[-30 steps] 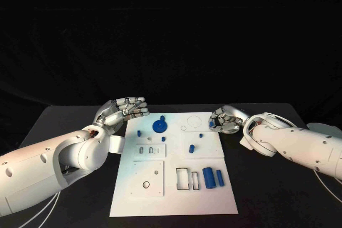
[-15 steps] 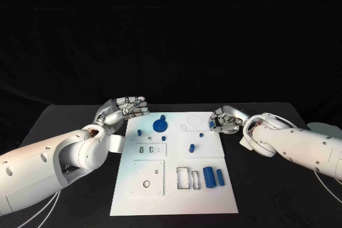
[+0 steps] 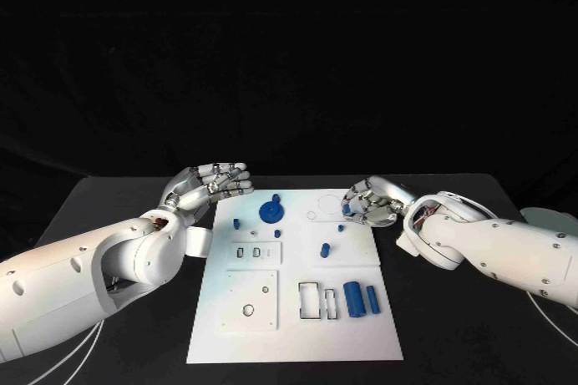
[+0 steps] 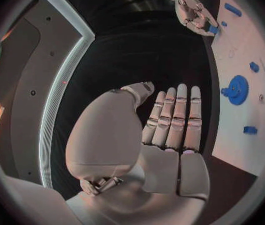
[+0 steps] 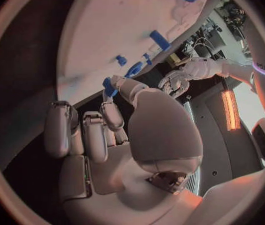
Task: Assemble the parts on the task board
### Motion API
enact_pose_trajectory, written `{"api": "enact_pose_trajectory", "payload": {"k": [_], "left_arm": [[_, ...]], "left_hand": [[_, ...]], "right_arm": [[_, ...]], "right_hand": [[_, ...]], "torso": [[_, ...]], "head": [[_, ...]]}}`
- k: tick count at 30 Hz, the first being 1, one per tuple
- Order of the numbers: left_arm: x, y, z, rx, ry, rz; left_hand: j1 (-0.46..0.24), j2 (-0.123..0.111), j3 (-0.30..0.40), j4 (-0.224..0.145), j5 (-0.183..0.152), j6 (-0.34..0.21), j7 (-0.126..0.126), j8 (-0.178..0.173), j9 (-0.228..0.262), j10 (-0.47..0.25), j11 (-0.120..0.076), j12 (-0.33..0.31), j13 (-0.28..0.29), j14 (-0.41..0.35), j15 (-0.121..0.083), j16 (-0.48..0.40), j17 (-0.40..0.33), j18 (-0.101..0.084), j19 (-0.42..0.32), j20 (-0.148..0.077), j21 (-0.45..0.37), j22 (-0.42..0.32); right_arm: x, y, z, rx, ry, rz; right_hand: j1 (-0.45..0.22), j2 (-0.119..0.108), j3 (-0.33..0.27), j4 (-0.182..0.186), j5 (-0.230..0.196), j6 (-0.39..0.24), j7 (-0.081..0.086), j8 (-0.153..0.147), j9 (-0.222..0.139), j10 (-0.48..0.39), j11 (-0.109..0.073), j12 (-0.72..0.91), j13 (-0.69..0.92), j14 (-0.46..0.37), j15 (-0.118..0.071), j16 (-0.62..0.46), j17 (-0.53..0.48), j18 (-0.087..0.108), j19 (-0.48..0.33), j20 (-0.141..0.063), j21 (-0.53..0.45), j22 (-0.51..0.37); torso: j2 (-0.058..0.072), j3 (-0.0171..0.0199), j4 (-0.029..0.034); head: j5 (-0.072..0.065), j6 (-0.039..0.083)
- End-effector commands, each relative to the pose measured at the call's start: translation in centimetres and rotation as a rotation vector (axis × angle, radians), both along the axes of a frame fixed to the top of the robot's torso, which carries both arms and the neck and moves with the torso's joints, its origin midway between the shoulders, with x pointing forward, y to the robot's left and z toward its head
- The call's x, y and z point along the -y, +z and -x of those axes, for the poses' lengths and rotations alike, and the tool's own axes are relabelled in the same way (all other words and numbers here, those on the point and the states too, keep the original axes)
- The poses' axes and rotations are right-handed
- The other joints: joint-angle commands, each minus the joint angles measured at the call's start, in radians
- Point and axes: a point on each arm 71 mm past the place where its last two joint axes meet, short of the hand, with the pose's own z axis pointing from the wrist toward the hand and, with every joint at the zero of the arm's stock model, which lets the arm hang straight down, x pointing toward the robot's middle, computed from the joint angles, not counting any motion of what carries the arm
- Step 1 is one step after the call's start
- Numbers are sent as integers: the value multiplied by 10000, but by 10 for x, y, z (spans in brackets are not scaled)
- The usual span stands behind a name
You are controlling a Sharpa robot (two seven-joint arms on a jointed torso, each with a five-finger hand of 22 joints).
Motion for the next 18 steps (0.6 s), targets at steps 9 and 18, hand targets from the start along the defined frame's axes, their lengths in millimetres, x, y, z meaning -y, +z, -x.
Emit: {"api": "enact_pose_trajectory", "payload": {"k": [9,18], "left_arm": [[3,1,0,31,-165,106],[5,1,0,21,-216,130]], "left_hand": [[-80,13,46,24,-16,-58,284,-58,-8,-21,15,-49,15,-69,-12,-29,8,52,-45,-6,-41,-14],[-103,13,64,13,-21,-57,283,-60,-7,-21,15,-48,16,-65,-11,-38,17,52,-45,-4,-43,-13]], "right_arm": [[-53,10,18,-633,-89,-57],[-108,7,29,-719,607,432]], "right_hand": [[-148,119,59,65,-62,-3,-63,146,112,-5,-63,-19,-27,758,-116,-49,1380,56,-18,-102,-65,376],[-247,141,51,100,-138,19,-98,247,154,124,-91,57,98,754,-137,-61,1352,58,-13,-119,-79,374]], "torso": [[13,0,38],[20,0,8]], "head": [[106,45],[370,-107]]}}
